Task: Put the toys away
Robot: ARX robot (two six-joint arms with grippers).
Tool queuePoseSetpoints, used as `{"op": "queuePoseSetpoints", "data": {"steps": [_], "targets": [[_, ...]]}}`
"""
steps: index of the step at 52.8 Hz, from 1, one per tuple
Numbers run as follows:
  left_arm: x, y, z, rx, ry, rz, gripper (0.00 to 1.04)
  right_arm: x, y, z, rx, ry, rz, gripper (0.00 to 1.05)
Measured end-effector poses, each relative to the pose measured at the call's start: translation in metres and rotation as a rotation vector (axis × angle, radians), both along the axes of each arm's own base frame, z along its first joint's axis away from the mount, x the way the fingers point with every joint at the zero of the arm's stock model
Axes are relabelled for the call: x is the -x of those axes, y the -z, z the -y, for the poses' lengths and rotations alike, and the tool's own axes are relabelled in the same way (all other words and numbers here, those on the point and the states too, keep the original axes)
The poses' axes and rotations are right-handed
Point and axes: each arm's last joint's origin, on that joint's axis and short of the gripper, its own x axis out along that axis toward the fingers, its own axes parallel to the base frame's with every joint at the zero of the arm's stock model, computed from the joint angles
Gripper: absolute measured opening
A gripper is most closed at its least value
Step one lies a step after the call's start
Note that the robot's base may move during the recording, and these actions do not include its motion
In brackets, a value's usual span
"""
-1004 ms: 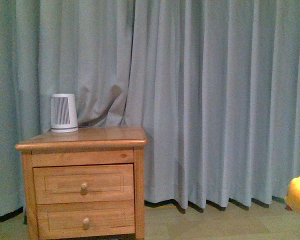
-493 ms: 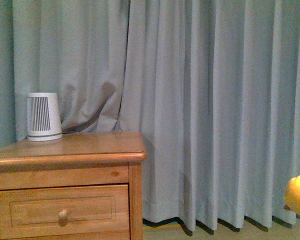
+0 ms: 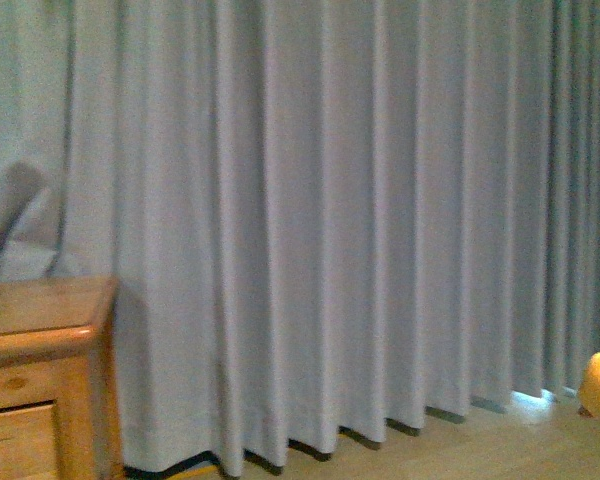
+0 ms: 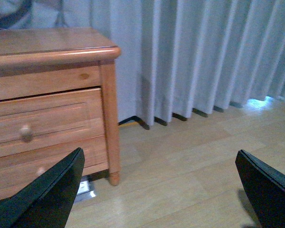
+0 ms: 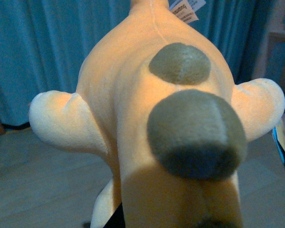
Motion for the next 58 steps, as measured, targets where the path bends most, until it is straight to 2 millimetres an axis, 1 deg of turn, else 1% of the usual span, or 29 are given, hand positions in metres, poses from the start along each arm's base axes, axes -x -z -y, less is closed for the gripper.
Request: {"op": "queuePoseSetpoints", "data": {"steps": [58], "targets": [[0.0,0.0,0.0001,0.0,0.004,0.0,0.98,0.0,0.0,-0.0002,0.0,-0.006,0.0,0.07]]}}
